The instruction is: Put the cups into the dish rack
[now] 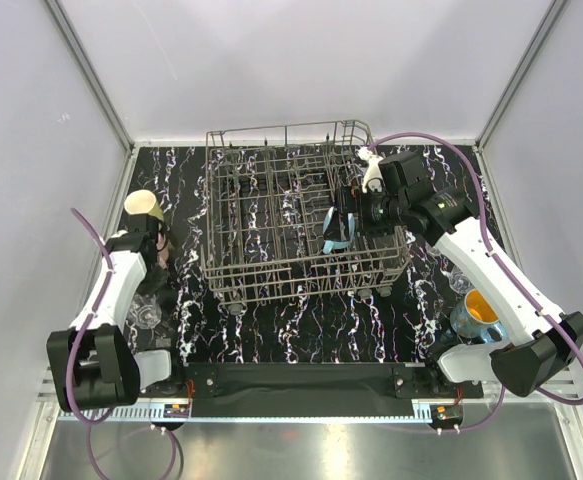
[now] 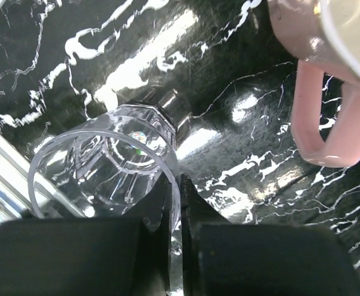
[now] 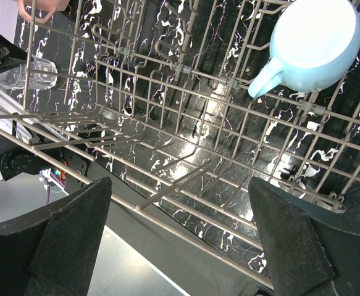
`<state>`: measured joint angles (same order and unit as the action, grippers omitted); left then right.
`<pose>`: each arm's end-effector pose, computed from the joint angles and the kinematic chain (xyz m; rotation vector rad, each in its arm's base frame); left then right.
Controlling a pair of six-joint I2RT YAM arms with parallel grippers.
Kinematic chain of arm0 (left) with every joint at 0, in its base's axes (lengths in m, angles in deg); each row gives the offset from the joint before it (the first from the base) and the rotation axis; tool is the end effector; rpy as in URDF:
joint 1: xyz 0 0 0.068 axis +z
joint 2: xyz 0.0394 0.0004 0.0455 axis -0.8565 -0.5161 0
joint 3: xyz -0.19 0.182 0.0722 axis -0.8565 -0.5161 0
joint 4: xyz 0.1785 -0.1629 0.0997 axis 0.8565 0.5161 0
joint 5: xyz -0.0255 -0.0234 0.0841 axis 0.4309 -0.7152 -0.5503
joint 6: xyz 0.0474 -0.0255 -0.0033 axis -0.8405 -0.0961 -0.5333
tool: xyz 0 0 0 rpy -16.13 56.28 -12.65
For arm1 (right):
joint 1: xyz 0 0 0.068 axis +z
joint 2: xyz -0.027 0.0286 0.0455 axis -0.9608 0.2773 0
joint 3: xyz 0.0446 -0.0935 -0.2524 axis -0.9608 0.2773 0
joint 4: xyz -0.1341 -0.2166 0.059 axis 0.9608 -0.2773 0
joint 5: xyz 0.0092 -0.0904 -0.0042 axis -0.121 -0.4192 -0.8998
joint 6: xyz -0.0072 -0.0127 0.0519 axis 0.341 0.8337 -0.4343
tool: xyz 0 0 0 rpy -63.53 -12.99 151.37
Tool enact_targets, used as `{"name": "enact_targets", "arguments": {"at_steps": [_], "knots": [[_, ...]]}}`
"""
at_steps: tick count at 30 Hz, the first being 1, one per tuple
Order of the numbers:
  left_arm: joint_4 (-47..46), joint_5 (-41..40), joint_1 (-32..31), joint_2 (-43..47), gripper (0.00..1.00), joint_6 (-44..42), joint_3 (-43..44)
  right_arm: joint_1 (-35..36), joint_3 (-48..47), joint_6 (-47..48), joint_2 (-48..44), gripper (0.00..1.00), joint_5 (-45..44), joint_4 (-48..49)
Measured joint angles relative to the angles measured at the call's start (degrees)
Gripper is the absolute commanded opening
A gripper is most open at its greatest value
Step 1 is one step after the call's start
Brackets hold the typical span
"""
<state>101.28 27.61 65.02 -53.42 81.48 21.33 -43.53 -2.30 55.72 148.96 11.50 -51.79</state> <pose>0.1978 0.0350 0.2178 -1.1997 2.4969 0.4273 0.2285 0.1459 0.3798 -0.4308 2.3901 0.7435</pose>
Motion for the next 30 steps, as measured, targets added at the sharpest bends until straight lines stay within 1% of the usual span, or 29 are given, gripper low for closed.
{"name": "enact_targets", "arguments": {"at_steps": [5,9,13,18,20,22,26,30], "knots": [[2.2,0.7,0.0,3.0,0.00,1.0,0.2,0.0,0.0,0.0,0.0,1.00,0.0,0.0],[7.5,0.9,0.1,7.7,0.00,2.4,3.1,0.0,0.0,0.0,0.0,1.00,0.1,0.0],[12.6,1.7,0.1,14.8,0.00,3.9,10.8,0.0,0.0,-0.3,0.4,1.00,0.2,0.0],[14.1,5.6,0.1,24.6,0.00,4.0,22.9,0.0,0.0,-1.2,2.0,1.00,0.2,0.1],[13.6,8.0,0.1,27.2,0.00,3.4,26.3,0.0,0.0,-1.7,2.0,1.00,0.3,0.3],[11.7,12.2,0.1,29.2,0.00,2.2,28.3,0.0,-0.1,-2.1,2.1,1.00,0.7,1.0],[4.9,23.6,-0.6,29.9,0.00,-0.1,27.6,0.0,-2.0,-2.6,3.4,1.00,2.3,1.2],[-5.7,34.8,-4.1,28.2,0.00,-1.5,25.4,0.0,-3.5,-3.1,3.8,1.00,4.9,2.0]]}}
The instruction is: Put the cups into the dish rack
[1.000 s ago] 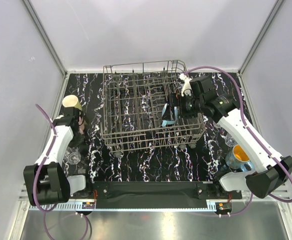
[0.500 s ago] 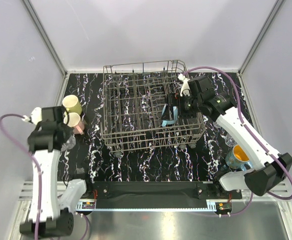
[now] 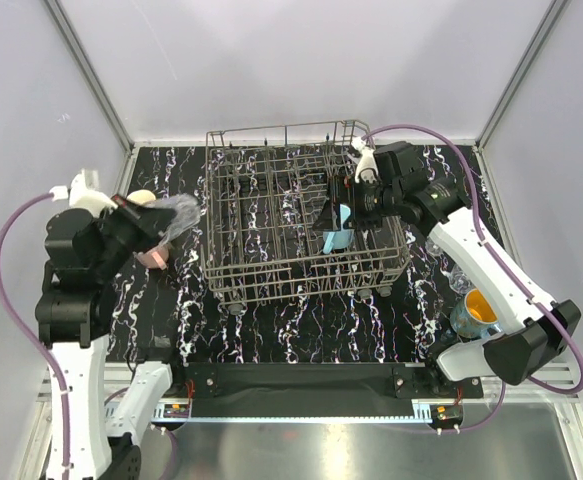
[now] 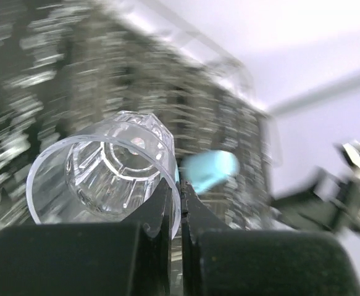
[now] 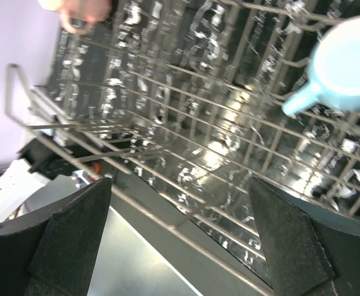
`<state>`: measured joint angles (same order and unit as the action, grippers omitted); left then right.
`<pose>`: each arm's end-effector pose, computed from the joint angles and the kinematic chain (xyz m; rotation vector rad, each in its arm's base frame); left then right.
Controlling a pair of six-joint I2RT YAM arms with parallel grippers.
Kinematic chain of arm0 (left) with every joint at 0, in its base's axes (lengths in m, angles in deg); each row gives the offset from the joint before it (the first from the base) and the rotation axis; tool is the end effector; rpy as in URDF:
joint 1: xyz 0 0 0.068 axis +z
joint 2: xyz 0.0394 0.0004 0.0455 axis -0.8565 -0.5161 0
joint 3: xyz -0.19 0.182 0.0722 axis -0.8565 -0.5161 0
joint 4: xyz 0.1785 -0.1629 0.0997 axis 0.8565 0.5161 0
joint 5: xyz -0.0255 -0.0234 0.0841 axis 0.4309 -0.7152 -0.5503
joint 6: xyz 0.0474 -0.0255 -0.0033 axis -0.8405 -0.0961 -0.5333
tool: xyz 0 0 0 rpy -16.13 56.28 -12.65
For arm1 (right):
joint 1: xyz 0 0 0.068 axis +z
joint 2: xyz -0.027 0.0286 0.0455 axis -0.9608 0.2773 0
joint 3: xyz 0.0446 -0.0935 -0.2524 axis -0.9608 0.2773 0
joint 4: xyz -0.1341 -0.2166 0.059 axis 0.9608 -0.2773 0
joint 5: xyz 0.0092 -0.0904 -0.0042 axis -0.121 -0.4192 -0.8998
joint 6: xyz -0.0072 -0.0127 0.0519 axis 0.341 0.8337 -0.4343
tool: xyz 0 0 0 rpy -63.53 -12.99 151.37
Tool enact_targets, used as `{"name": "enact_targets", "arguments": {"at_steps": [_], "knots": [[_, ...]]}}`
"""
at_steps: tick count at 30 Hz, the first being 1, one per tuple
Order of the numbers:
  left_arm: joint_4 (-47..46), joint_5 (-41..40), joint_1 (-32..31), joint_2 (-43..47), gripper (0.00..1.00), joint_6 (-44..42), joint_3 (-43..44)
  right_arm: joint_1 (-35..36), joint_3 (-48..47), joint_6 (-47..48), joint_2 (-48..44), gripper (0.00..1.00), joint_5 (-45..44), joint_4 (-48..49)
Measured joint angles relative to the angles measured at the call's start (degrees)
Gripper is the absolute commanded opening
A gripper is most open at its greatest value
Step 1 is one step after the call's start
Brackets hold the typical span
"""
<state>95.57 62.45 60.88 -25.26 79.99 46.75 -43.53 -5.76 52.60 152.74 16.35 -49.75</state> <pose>0.1042 -0.0039 0.4322 -0.5640 1.8387 -0.6633 0.2435 0.1580 0.3851 -0.4154 2.3803 0.8727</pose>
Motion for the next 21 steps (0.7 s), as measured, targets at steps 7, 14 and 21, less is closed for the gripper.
{"name": "enact_targets", "arguments": {"at_steps": [7,14,21], "knots": [[-28.1,18.0,-5.1,-4.7,0.00,2.7,-3.5,0.0,-5.3,-3.1,0.5,1.00,8.2,5.2],[-54.9,28.4,-5.5,-8.5,0.00,11.2,-8.8,0.0,-9.0,-13.3,2.1,1.00,20.1,20.5],[-80.2,34.0,-6.9,-7.8,0.00,20.5,-17.2,0.0,-8.4,-35.4,7.5,1.00,31.8,47.2]]}}
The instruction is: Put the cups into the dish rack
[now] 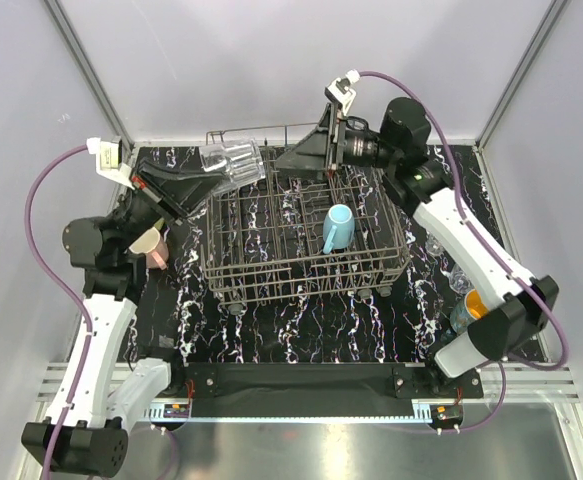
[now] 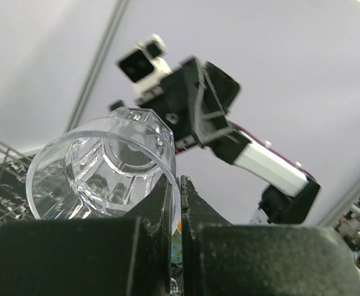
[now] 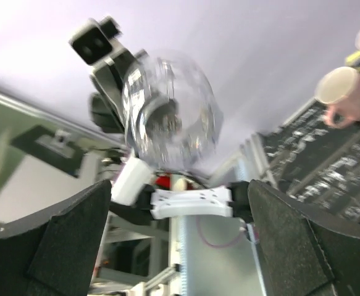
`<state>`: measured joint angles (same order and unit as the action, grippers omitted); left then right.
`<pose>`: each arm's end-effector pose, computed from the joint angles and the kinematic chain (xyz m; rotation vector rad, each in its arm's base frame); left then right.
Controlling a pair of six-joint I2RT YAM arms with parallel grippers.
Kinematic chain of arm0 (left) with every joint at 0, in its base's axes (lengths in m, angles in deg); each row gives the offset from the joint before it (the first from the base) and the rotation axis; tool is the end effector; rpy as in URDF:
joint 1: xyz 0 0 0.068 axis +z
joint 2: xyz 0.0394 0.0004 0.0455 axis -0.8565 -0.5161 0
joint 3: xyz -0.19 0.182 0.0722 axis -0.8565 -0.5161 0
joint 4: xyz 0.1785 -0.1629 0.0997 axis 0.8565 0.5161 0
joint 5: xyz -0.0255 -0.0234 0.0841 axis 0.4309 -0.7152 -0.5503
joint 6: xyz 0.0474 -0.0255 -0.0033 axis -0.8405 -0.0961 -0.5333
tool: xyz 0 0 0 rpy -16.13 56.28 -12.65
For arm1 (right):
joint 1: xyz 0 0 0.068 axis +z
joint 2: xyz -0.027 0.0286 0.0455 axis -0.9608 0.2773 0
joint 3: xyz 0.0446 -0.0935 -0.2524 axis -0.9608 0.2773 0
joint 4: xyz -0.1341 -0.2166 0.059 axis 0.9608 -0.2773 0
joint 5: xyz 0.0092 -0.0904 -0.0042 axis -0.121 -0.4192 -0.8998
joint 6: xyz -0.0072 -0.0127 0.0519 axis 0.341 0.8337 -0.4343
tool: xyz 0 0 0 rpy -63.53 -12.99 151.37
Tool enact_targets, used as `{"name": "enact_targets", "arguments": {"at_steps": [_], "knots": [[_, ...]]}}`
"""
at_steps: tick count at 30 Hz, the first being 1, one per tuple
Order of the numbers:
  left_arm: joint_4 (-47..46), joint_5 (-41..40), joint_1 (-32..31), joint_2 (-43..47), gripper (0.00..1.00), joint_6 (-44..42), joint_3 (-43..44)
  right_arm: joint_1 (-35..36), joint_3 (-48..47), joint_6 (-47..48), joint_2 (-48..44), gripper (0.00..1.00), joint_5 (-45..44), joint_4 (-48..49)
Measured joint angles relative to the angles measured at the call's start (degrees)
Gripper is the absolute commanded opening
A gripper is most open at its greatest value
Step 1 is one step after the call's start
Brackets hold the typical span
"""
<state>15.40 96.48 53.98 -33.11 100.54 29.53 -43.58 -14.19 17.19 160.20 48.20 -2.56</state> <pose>0.1595 -0.0395 0.4581 0.2719 1.2178 -1.3884 0.2776 0.1956 0.4747 -0.5237 1.7686 1.8072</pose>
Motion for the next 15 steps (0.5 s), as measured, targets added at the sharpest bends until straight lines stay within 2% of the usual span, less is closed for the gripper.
{"name": "enact_targets", "arguments": {"at_steps": [2,5,15], "knots": [[-3.7,0.8,-0.4,0.5,0.00,1.3,-1.9,0.0,0.9,-8.1,2.0,1.00,1.9,8.7],[-9.3,1.4,-0.9,0.6,0.00,3.3,-3.8,0.0,1.6,-15.7,4.4,1.00,3.1,16.0],[-15.6,0.9,-5.6,-1.0,0.00,5.5,-4.7,0.8,-0.2,-17.6,5.3,1.00,5.1,14.9]]}}
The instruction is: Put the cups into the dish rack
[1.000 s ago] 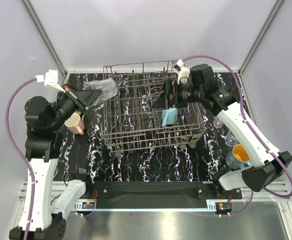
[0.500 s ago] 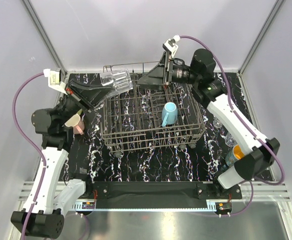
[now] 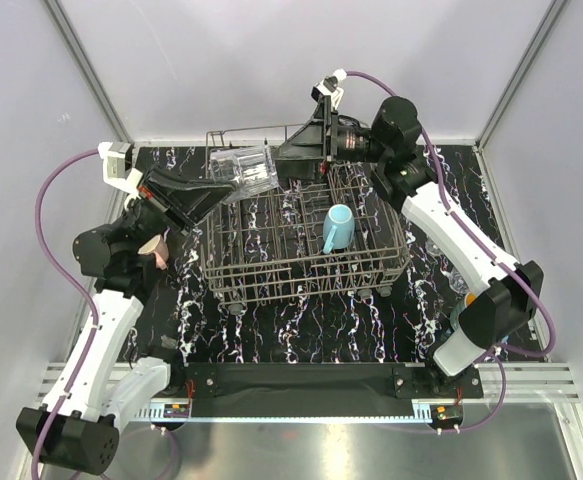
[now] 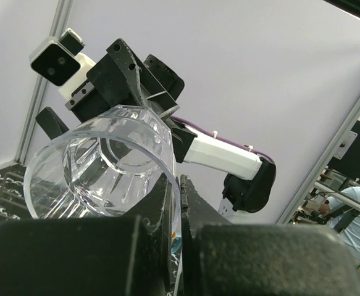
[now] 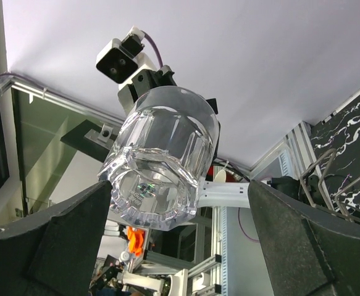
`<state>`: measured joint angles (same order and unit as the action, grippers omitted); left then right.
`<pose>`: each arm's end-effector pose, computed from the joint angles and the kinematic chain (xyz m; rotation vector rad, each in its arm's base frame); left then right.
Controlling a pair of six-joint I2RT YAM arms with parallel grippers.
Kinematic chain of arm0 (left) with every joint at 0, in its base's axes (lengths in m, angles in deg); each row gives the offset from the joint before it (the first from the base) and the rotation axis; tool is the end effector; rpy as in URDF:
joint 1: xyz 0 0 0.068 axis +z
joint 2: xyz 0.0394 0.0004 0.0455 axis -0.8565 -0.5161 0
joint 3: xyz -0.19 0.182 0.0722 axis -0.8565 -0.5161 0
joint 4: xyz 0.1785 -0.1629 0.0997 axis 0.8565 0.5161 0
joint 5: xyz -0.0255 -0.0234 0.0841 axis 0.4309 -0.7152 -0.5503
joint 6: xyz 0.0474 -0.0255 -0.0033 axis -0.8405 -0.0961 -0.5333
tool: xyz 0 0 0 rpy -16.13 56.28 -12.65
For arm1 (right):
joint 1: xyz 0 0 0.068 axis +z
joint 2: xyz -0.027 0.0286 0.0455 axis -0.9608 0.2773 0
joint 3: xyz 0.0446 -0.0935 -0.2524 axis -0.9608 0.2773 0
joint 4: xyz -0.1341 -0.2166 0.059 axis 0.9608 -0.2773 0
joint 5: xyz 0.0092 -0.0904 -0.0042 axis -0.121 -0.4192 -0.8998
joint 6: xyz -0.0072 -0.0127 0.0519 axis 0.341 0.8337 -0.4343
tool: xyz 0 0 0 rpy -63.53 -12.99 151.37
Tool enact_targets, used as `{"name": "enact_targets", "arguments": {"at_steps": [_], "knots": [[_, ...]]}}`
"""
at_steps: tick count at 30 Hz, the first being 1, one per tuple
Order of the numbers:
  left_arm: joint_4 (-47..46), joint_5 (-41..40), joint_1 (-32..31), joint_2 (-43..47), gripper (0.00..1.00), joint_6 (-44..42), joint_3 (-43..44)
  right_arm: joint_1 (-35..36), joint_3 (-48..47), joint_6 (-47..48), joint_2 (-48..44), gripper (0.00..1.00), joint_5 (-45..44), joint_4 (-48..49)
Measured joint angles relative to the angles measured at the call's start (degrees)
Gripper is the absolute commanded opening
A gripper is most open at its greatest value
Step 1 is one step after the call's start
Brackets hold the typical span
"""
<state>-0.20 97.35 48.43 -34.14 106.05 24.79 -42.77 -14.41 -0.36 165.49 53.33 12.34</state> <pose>0.1541 -0.0550 0.4490 0.3973 1.0990 -1.5188 0.2959 0.2143 0.4688 -0.4925 1.7796 2.0517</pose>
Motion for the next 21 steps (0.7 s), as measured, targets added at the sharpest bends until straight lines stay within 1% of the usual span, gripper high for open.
{"name": "enact_targets", "arguments": {"at_steps": [9,17,21], "knots": [[-0.9,-1.6,-2.4,-0.3,0.00,-1.6,0.0,-0.1,-0.3,-1.1,-0.6,1.00,0.8,1.8],[1.4,-2.0,-3.8,-0.5,0.00,-3.3,0.0,0.9,1.6,-3.8,-2.1,1.00,1.8,7.8],[1.6,-2.0,-4.0,-0.3,0.00,-3.7,0.0,1.3,1.8,-4.5,-2.1,1.00,2.2,8.3]]}}
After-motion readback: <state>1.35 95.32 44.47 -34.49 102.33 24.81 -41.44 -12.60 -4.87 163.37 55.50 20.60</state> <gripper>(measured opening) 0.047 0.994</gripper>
